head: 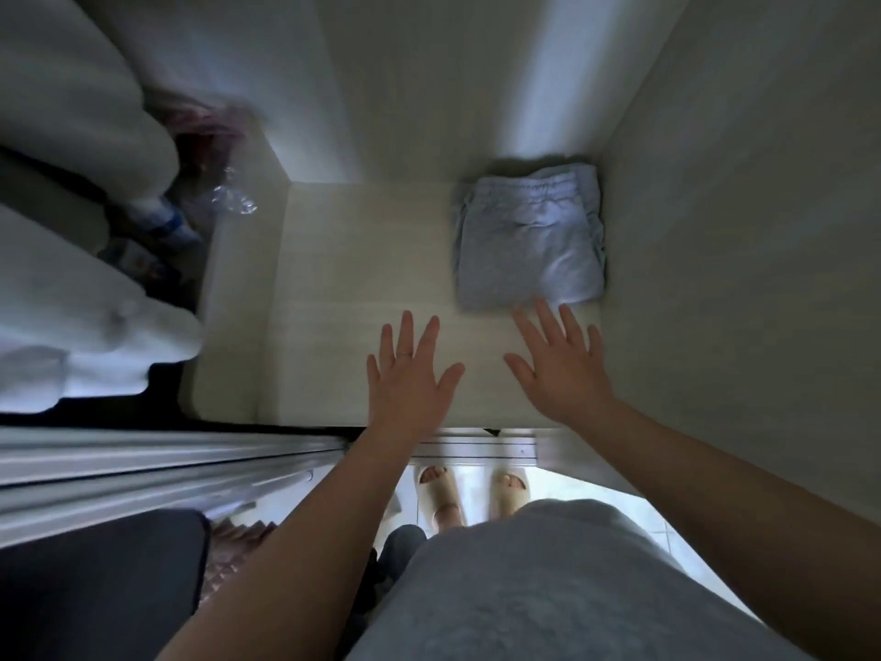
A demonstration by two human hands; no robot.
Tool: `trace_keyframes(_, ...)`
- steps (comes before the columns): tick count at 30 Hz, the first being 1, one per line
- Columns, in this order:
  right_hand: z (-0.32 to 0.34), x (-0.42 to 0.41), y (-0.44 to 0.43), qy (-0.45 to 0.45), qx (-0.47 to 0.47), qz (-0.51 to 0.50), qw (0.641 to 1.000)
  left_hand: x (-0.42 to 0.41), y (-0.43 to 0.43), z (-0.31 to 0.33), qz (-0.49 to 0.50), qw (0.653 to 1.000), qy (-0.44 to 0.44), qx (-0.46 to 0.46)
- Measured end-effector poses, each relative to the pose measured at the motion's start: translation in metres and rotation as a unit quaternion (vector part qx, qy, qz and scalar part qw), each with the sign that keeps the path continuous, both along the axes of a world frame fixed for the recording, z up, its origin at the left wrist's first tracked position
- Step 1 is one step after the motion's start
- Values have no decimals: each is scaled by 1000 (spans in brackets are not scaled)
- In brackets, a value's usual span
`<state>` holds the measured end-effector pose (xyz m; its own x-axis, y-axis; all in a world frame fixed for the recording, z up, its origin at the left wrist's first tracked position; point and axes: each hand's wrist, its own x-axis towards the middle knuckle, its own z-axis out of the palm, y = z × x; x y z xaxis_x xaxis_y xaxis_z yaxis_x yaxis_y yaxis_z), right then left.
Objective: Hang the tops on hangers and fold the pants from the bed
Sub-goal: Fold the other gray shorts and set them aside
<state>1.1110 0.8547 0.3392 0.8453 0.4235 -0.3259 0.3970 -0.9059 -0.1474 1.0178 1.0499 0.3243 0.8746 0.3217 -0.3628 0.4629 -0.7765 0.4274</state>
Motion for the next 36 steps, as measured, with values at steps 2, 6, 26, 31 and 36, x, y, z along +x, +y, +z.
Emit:
trace_keyframes(2,8,-14,0,0,7,6,1000,-13,2,14,8,1000,-3,7)
trace_keyframes(6,26,-34,-8,-9,27,25,999,-32,-4,44,29,999,-31,28)
trace_keyframes(26,34,-155,-141,44,71,304,949,-243,-242,47,287,957,-43,26)
trace_keyframes(31,32,-208,-166,59,64,397,914,-312,-299,34,374,927,-5,34)
trace_keyframes(36,28,-270,-174,104,74,492,861,-377,-346,34,463,885,11,48)
